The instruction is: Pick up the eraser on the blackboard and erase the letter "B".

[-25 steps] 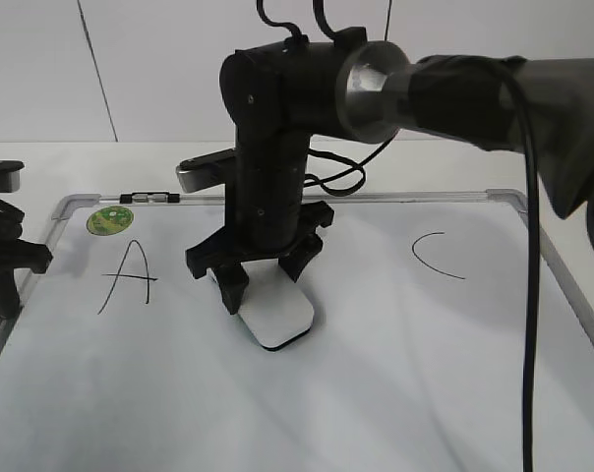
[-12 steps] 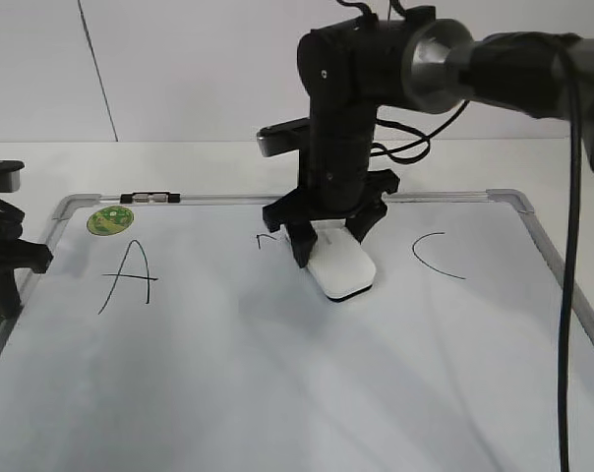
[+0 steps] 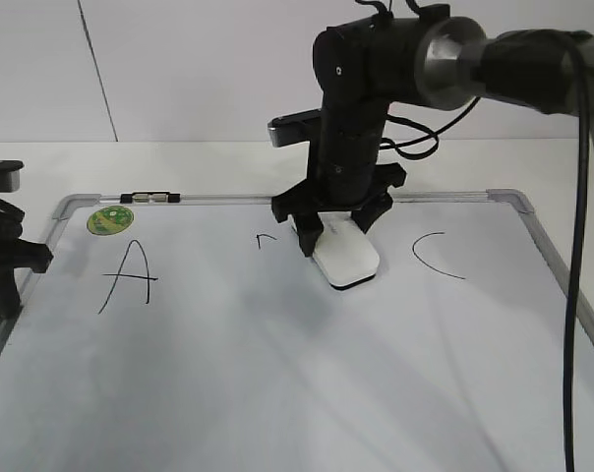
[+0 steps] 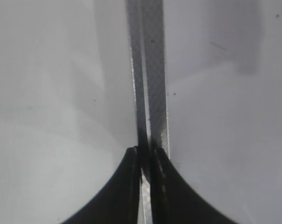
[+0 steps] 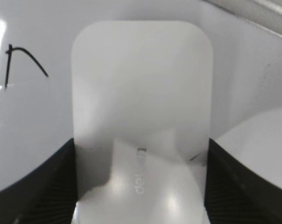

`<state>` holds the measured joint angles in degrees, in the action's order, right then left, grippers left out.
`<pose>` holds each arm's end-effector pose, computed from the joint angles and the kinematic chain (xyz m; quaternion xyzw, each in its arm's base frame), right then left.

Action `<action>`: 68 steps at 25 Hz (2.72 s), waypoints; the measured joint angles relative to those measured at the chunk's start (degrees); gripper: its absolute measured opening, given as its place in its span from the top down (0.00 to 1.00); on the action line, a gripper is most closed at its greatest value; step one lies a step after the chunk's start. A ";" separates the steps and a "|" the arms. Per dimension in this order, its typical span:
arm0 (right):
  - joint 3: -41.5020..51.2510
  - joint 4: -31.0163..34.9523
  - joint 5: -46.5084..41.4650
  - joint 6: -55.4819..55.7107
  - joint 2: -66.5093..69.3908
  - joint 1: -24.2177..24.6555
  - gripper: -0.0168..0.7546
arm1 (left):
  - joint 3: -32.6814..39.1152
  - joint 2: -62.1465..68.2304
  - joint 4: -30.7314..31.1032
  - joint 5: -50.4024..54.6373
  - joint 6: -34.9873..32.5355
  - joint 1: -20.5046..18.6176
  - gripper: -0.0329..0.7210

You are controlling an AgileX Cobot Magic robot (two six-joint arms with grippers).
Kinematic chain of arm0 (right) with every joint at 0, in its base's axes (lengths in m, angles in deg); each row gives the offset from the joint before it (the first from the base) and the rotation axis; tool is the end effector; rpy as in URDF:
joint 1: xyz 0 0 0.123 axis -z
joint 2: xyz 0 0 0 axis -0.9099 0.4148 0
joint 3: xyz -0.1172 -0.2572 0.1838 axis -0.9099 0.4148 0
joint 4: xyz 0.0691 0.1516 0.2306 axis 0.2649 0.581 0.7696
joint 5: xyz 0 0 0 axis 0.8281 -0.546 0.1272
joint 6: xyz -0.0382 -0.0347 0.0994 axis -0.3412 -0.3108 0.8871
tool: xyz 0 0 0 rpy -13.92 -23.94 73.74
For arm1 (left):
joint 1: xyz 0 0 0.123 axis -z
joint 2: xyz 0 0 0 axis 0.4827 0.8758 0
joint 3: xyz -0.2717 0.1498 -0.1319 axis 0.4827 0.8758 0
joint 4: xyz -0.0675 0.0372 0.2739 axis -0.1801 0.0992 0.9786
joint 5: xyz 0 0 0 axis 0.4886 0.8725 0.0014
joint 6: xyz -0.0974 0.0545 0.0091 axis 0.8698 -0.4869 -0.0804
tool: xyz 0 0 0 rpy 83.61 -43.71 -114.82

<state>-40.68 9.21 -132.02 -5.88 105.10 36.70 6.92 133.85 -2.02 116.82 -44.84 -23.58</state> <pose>0.4836 0.2611 0.1869 -0.1984 0.9764 0.0074 0.0851 0.3660 -0.0371 0.1638 0.0213 0.9973 -0.0192 0.0670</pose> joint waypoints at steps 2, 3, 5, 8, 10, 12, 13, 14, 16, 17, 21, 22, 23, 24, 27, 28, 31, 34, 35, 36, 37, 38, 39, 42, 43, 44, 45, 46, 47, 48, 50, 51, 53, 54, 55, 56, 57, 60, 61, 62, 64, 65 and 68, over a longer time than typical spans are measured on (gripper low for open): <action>0.00 0.37 1.13 0.00 0.04 0.00 0.27 | 0.00 0.00 0.00 0.00 0.00 0.00 0.94; 0.00 0.62 1.56 0.00 0.15 0.00 0.27 | 0.00 0.00 0.00 0.00 0.00 0.00 0.94; -0.26 0.87 1.70 0.00 0.46 0.00 0.27 | 0.00 0.00 0.00 0.08 0.00 0.00 0.94; -4.71 1.26 -1.35 0.00 2.97 0.00 0.27 | -0.11 0.00 0.00 0.08 0.00 0.00 0.94; -8.24 1.65 -4.01 0.00 4.78 0.00 0.27 | -0.11 0.00 0.00 0.08 0.00 0.00 0.94; -12.22 1.65 -5.75 -0.10 6.80 -0.50 0.27 | -0.11 0.00 0.00 0.08 0.00 0.00 0.94; -14.24 1.53 -6.03 -0.10 8.05 -1.17 0.27 | -0.11 0.00 0.00 0.08 0.00 0.00 0.94; -15.80 1.28 -6.03 -0.23 8.89 -1.75 0.27 | -0.11 0.00 0.00 0.08 0.00 0.00 0.94; -19.13 0.35 -5.89 -0.62 10.63 -3.72 0.27 | -0.11 0.00 0.00 0.12 0.00 0.00 0.94; -20.16 0.11 -5.79 -0.76 11.25 -4.74 0.27 | -0.11 0.00 0.00 0.22 0.00 0.00 0.94; -22.37 -0.27 -4.46 -1.06 12.83 -8.92 0.27 | -0.21 0.00 0.10 1.01 0.00 0.00 0.94; -22.68 -0.16 -4.09 -1.06 13.05 -9.96 0.27 | -0.21 0.00 0.21 1.23 0.00 0.00 0.94; -22.89 0.20 -3.89 -1.19 13.07 -10.48 0.27 | -0.21 0.00 0.21 1.33 0.00 0.00 0.94; -22.93 0.32 -3.89 -1.27 13.07 -10.62 0.27 | -0.21 0.00 0.30 1.33 0.00 0.00 0.94; -23.16 0.73 -3.89 -1.27 13.17 -10.03 0.27 | -0.21 0.00 0.43 1.44 0.00 0.00 0.94; -23.16 1.39 -3.89 -1.27 13.17 -9.12 0.27 | -0.21 0.00 0.43 1.44 0.00 0.00 0.94; -23.16 2.91 -3.84 -1.27 13.17 -7.58 0.27 | -0.21 0.00 0.43 1.44 0.00 0.00 0.94; -23.25 2.94 -3.62 -1.27 13.17 -4.42 0.27 | -0.21 0.00 0.32 1.44 0.00 0.00 0.94; -23.25 3.05 -3.73 -1.27 13.17 -3.32 0.27 | -0.21 0.00 0.32 1.31 0.00 0.00 0.94; -23.25 3.93 -4.08 -1.45 13.17 -2.31 0.27 | -0.31 0.00 0.21 0.84 0.00 0.00 0.94; -23.25 4.50 -4.32 -1.58 13.17 -1.39 0.27 | -0.34 0.12 0.07 0.04 0.00 0.00 0.94; -23.25 4.87 -4.56 -1.70 13.07 -0.57 0.27 | -0.43 0.25 -0.17 -0.50 0.00 0.00 0.94; -23.25 5.02 -4.73 -1.70 12.96 -0.17 0.27 | -0.43 0.25 -0.30 -0.86 0.00 0.00 0.94; -23.25 5.18 -6.03 -1.83 12.58 1.37 0.27 | -0.43 0.25 -0.65 -1.38 0.00 0.00 0.94; -23.25 5.18 -6.28 -1.83 12.58 1.49 0.27 | -0.43 0.25 -0.77 -1.38 0.00 0.00 0.94; -23.25 5.18 -6.28 -1.83 12.50 1.59 0.27 | -0.43 0.25 -0.87 -1.38 0.00 0.00 0.94; -23.14 5.18 -6.28 -1.83 12.50 1.59 0.27 | -0.43 0.25 -0.87 -1.38 0.00 0.00 0.94; -23.03 5.31 -6.28 -1.83 12.45 1.59 0.27 | -0.43 0.25 -0.87 -1.38 0.00 0.00 0.94; -23.05 5.52 -6.28 -1.83 12.36 1.61 0.27 | -0.43 0.25 -0.87 -1.38 0.00 0.00 0.94; -22.90 5.63 -6.28 -1.83 12.36 1.71 0.27 | -0.43 0.25 -0.87 -1.38 0.00 0.00 0.94; -22.91 5.74 -6.28 -1.83 12.32 1.71 0.27 | -0.43 0.25 -0.87 -1.38 0.00 0.00 0.94; -22.91 5.87 -6.28 -1.83 12.32 1.71 0.27 | -0.43 0.25 -0.87 -1.38 0.00 0.00 0.94; -22.91 6.14 -6.28 -1.83 12.32 1.71 0.27 | -0.43 0.25 -0.87 -1.38 0.00 0.00 0.94; -22.91 6.12 -6.18 -1.83 12.32 1.45 0.27 | -0.43 0.25 -0.87 -1.38 0.00 0.00 0.94; -22.91 6.12 -6.18 -1.83 12.32 1.02 0.27 | -0.43 0.25 -0.87 -1.38 0.00 0.00 0.94; -22.91 6.12 -6.18 -1.70 12.32 0.53 0.27 | -0.43 0.25 -0.87 -1.13 0.00 0.00 0.94; -22.91 5.52 -6.18 -1.57 12.32 -0.33 0.27 | -0.43 0.25 -0.75 -0.85 0.00 0.00 0.94; -22.91 5.17 -5.68 -1.50 12.32 -3.10 0.27 | -0.43 0.25 -0.67 0.02 0.00 0.00 0.94; -22.91 5.17 -5.59 -1.50 12.32 -4.84 0.27 | -0.43 0.25 -0.67 0.02 0.00 0.00 0.94; -22.91 5.49 -5.59 -1.50 12.32 -6.31 0.27 | -0.43 0.25 -0.67 0.10 0.00 0.00 0.94; -22.77 5.90 -5.45 -1.62 12.32 -8.15 0.27 | -0.43 0.25 -0.67 0.10 0.00 0.00 0.94; -22.77 6.17 -5.45 -1.73 12.32 -9.29 0.27 | -0.43 0.25 -0.67 0.24 0.00 0.00 0.94; -22.77 5.71 -5.45 -1.85 12.32 -9.77 0.27 | -0.43 0.25 -0.67 0.24 0.00 0.00 0.94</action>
<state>-63.45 14.92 -137.47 -7.73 117.42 26.94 6.49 134.10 -2.69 117.06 -44.84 -23.58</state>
